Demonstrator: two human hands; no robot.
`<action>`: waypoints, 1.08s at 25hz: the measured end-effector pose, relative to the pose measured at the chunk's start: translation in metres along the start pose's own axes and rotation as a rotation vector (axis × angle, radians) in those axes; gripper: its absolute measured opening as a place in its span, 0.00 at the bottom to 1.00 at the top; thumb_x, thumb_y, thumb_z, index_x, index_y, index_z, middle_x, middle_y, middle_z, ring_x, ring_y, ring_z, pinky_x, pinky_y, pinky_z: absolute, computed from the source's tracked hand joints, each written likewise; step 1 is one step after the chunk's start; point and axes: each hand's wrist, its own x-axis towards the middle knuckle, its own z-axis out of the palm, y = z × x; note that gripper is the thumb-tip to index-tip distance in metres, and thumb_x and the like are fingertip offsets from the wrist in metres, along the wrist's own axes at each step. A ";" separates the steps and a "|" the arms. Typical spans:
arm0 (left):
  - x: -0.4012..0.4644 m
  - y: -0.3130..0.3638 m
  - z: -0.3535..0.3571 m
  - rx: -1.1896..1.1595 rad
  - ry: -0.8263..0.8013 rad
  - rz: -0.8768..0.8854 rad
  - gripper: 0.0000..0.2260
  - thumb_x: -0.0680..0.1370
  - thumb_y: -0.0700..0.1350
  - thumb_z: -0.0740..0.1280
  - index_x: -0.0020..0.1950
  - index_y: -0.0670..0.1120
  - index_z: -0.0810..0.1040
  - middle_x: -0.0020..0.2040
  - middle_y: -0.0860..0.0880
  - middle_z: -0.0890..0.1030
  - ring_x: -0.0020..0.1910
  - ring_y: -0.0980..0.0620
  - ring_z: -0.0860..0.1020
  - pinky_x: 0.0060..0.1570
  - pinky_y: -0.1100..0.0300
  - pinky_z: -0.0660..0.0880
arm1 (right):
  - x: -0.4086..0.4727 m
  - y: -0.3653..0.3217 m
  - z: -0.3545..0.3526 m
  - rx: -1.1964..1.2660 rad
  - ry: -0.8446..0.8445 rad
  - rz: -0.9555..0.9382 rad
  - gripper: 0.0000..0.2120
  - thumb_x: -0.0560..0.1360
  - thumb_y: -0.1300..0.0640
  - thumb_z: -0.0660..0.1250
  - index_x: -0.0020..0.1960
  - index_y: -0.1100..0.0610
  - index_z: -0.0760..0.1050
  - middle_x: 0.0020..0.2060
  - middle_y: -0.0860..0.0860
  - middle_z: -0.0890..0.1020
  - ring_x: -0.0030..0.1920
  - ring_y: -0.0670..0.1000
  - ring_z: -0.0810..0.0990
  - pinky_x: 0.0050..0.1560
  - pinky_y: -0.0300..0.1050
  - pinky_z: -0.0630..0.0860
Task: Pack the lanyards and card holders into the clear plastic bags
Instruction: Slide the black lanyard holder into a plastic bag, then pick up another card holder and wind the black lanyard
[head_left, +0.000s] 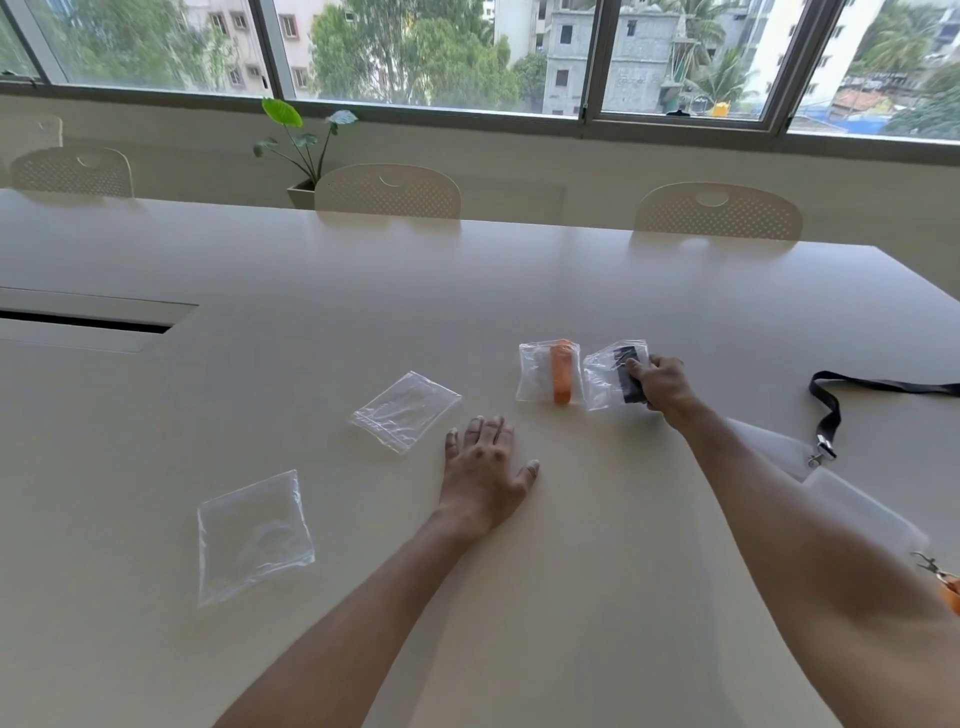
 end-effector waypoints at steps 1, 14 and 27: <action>0.000 0.000 0.000 0.002 0.003 -0.001 0.29 0.76 0.62 0.56 0.73 0.48 0.63 0.75 0.49 0.61 0.75 0.49 0.55 0.73 0.46 0.46 | 0.004 0.002 0.002 -0.017 0.005 -0.007 0.07 0.77 0.54 0.65 0.48 0.58 0.78 0.42 0.61 0.81 0.37 0.58 0.79 0.35 0.51 0.76; -0.003 0.002 -0.001 0.018 0.005 0.002 0.29 0.77 0.61 0.55 0.73 0.47 0.63 0.75 0.48 0.62 0.75 0.47 0.55 0.73 0.45 0.46 | -0.043 0.026 -0.013 -0.830 0.315 -0.100 0.27 0.72 0.37 0.63 0.61 0.56 0.75 0.61 0.59 0.76 0.62 0.62 0.73 0.61 0.58 0.65; -0.006 0.005 -0.002 0.052 -0.006 -0.003 0.28 0.77 0.61 0.55 0.73 0.47 0.63 0.75 0.48 0.62 0.75 0.47 0.56 0.73 0.45 0.49 | -0.116 0.060 -0.021 -0.976 0.262 -0.160 0.23 0.75 0.41 0.59 0.64 0.53 0.72 0.67 0.56 0.74 0.67 0.58 0.70 0.64 0.56 0.65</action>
